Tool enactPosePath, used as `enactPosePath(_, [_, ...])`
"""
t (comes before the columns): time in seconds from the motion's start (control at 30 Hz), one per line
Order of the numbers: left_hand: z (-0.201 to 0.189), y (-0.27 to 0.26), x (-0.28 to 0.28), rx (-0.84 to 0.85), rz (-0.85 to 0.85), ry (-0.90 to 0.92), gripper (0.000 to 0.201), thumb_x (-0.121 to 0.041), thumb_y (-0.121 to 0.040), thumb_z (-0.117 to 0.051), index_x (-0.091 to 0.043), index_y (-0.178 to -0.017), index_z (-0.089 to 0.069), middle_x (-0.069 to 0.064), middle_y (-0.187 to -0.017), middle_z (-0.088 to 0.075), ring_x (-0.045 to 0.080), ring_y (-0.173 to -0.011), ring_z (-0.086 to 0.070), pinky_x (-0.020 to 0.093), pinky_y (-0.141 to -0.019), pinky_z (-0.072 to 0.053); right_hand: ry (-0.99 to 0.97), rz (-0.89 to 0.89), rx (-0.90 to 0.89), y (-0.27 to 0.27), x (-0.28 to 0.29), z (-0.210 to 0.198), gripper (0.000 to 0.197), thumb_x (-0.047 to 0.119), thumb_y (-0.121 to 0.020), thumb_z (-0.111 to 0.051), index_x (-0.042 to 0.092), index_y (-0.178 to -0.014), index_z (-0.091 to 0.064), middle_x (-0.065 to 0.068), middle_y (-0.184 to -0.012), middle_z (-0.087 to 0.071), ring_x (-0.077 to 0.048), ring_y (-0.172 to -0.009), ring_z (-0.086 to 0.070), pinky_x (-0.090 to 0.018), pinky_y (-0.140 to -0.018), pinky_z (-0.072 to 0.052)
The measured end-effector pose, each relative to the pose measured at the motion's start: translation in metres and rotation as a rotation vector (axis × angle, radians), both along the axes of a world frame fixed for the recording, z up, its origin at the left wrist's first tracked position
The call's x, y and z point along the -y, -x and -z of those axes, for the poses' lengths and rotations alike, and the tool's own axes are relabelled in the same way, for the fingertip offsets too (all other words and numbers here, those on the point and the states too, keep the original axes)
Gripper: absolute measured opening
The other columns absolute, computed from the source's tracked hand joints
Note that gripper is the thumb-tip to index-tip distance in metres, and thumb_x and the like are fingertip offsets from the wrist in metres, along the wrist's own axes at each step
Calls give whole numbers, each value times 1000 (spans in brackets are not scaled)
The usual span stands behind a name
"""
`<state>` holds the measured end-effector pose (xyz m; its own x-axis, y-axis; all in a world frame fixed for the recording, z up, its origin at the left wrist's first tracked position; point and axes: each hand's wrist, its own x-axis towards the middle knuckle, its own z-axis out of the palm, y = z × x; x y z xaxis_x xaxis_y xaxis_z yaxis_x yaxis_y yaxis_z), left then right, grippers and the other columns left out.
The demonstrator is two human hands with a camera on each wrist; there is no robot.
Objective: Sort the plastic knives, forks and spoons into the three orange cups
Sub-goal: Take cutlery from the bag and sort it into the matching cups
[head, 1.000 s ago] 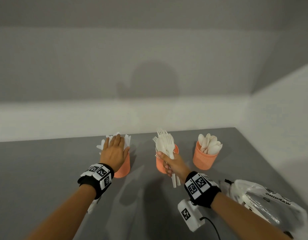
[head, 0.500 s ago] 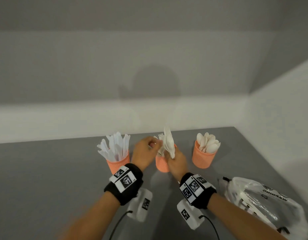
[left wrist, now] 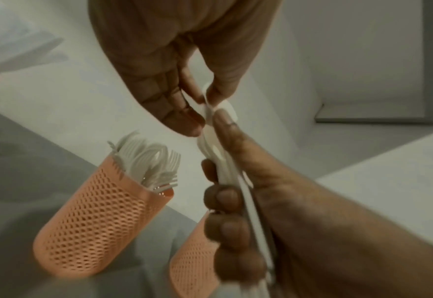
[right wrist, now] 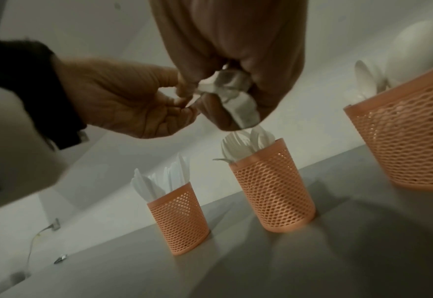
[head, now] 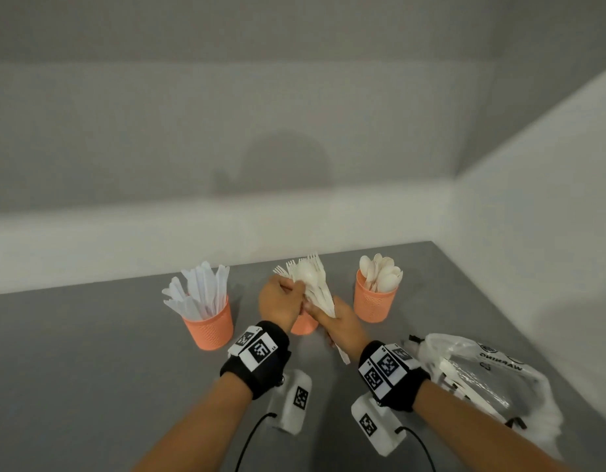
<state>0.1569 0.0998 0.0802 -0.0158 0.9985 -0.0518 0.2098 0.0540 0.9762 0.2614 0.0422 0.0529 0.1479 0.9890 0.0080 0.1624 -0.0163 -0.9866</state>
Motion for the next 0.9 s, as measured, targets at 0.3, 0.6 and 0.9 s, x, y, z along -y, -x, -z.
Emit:
enactPosePath(0.3, [-25,3,-15,246,-96,19,20,-6,-89,-50,-15,-75,-41,9,-70,-60,19,-60,-61,32,-63,-55,75,-26,-9,-7,-1,1,26,33,-100,-34,24,-78,-44,0,-55,-38,-2,-33,-33,-15,-33,-28])
enactPosePath(0.6, [-28,2,-22,378,-167,33,20,-7,-91,-38,-5,-110,-43,6,-63,-41,9,-36,-45,21,-37,-38,58,17,-105,-12,0,-1,25,22,-101,-34,16,-80,-45,0,-60,-44,-6,-38,-37,-18,-37,-29])
enactPosePath(0.9, [-40,-2,-20,8,89,-212,18,-20,-91,-55,-19,-73,-56,2,-76,-59,22,-78,-54,39,-78,-47,132,-40,-24,-22,5,-7,23,11,-96,-33,23,-85,-49,0,-62,-44,-10,-47,-38,-17,-40,-32])
